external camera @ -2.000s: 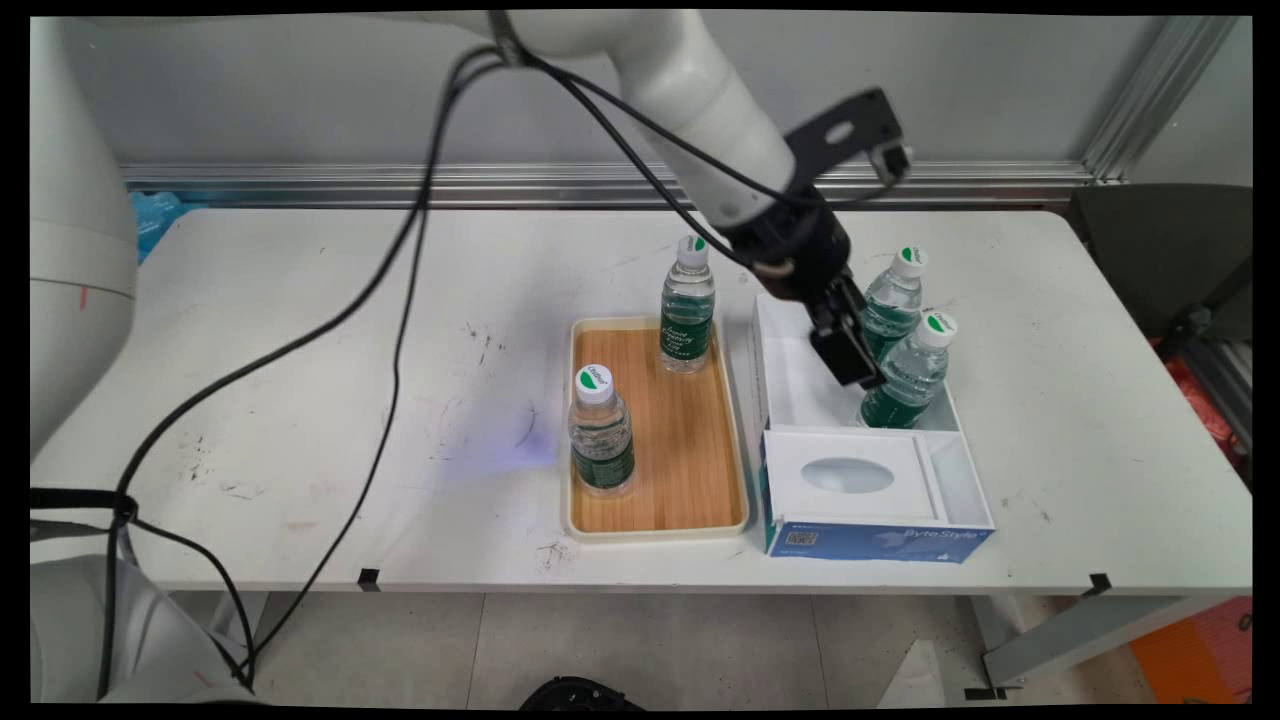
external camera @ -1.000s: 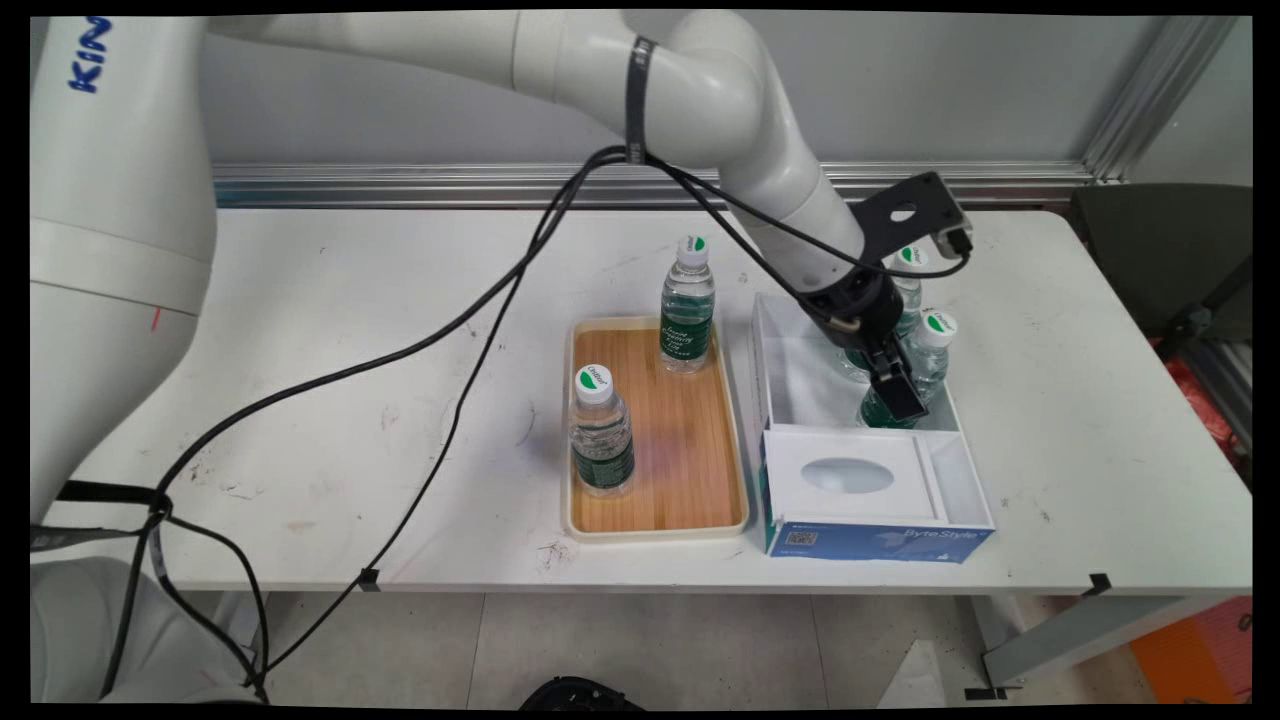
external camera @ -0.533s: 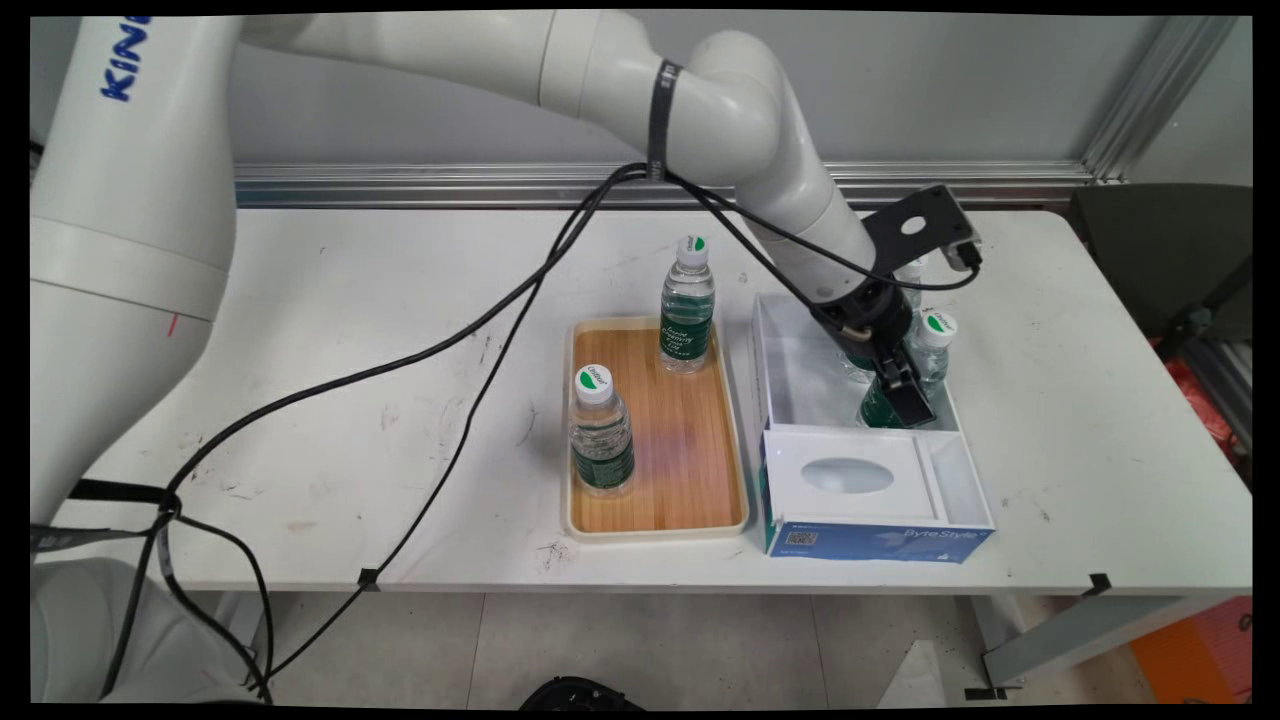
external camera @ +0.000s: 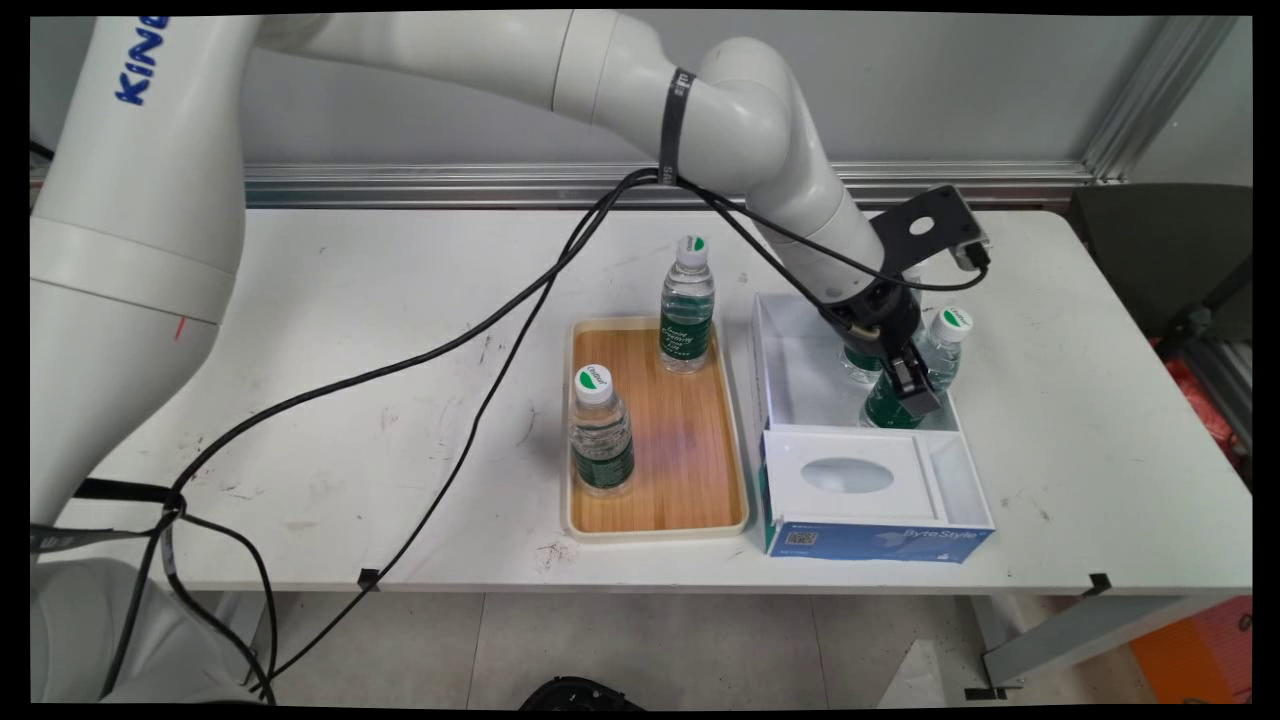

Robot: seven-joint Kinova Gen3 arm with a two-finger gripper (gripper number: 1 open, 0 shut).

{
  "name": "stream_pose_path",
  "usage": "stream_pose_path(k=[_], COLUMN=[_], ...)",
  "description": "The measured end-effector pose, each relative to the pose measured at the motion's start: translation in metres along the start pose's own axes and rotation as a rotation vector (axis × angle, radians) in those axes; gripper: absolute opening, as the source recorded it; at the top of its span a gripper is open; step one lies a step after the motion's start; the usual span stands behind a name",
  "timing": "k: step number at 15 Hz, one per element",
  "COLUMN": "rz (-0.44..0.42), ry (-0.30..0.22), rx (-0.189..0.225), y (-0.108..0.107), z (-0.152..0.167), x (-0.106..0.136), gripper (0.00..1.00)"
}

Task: Place the picked object on the tray

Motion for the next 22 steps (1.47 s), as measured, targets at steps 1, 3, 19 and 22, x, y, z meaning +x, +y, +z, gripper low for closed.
stream_pose_path(k=[1, 3, 19, 22], rz=[0.002, 0.006, 0.082, 0.096], ry=[0.003, 0.011, 0.059, 0.04], rx=[0.001, 0.003, -0.032, -0.047], y=[0.0, -0.001, 0.008, 0.011], z=[-0.002, -0.007, -0.147, -0.174], x=[0.001, 0.003, 0.021, 0.008], gripper=[0.0, 0.0, 0.0, 0.0])
